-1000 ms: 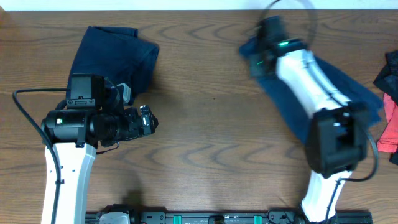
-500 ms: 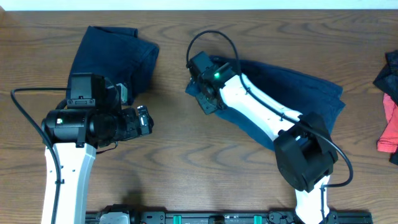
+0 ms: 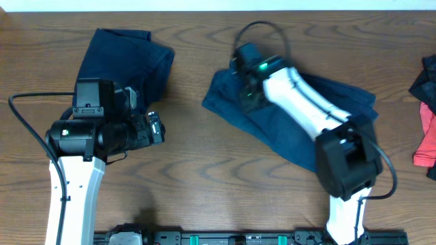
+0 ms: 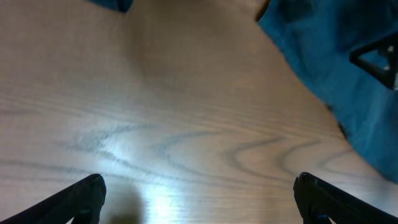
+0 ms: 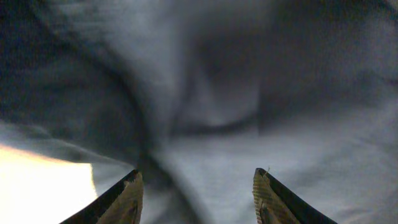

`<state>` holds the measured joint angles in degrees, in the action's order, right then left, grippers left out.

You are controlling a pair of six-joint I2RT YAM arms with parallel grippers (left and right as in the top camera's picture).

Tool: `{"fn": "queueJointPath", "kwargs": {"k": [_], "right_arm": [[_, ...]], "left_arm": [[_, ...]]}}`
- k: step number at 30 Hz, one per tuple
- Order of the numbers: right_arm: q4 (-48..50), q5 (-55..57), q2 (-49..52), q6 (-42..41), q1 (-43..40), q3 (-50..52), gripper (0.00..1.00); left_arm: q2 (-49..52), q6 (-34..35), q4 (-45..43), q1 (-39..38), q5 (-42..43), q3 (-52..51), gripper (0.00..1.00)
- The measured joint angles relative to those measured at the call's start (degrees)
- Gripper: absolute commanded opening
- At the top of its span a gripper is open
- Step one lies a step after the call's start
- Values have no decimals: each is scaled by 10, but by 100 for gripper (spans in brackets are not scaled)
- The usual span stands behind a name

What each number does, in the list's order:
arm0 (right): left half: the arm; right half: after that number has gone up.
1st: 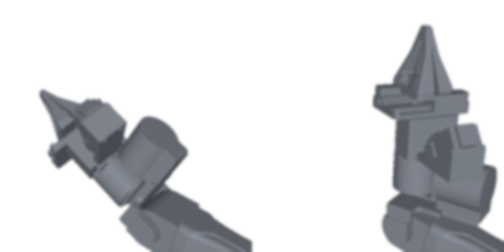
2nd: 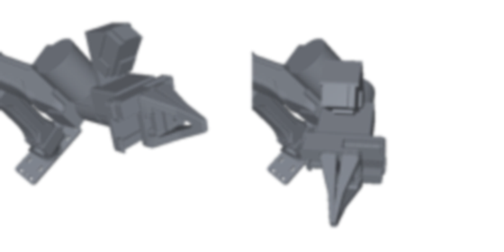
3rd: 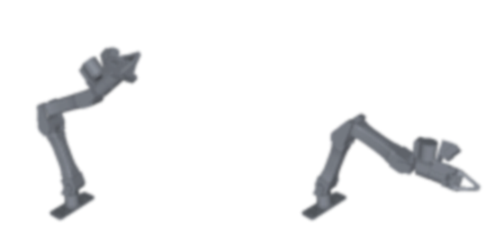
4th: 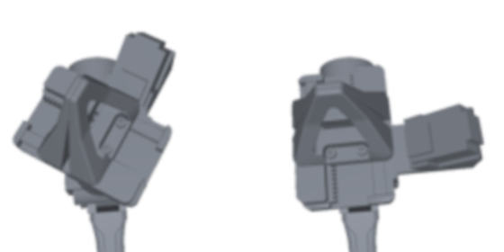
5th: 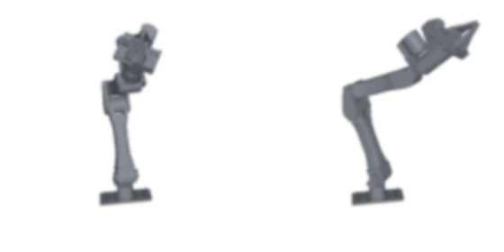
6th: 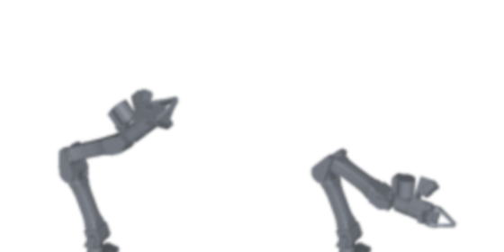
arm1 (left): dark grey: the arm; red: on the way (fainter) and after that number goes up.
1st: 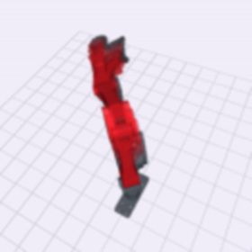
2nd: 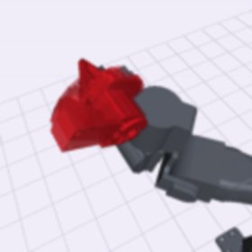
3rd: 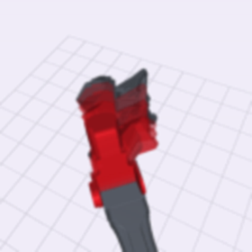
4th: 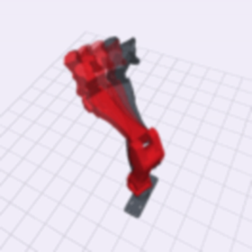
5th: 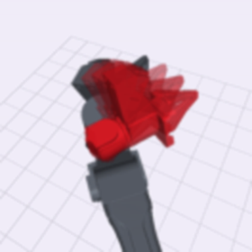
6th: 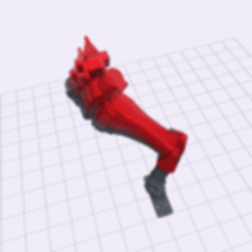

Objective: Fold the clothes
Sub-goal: 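Drag the shorts leftward to the table center with the right gripper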

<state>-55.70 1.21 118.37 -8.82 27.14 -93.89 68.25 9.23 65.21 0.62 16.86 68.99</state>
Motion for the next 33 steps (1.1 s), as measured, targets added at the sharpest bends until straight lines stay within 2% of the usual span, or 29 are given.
{"fn": "queueJointPath", "kwargs": {"k": [3,5,8,9,11,14,17,21,24,27,33], "right_arm": [[-28,-25,0,-5,-50,0,60],[-48,-33,0,-8,-76,0,56],[-47,-56,0,-10,-105,0,35],[-41,-64,0,-9,-111,1,31],[-6,-80,0,-12,-116,8,21],[94,-95,0,-16,-109,39,23],[209,-102,0,-23,-93,96,18],[281,-106,0,-50,-66,172,14],[260,-111,-8,-47,-54,179,12],[195,-120,-16,-21,-32,179,10],[121,-106,-23,42,69,179,7]], "left_arm": [[6,0,-25,-1,19,-1,98],[17,0,-39,-6,29,-1,98],[40,0,-44,-18,39,-1,98],[48,0,-44,-23,41,-1,98],[65,0,-45,-31,44,-2,98],[82,0,-42,-35,47,-2,98],[87,-8,-21,-35,49,-2,98],[78,-26,25,-35,51,-2,98],[54,-33,34,-35,51,-2,98],[18,-35,35,-35,52,-2,98],[-6,-36,24,-35,52,-2,98]]}}
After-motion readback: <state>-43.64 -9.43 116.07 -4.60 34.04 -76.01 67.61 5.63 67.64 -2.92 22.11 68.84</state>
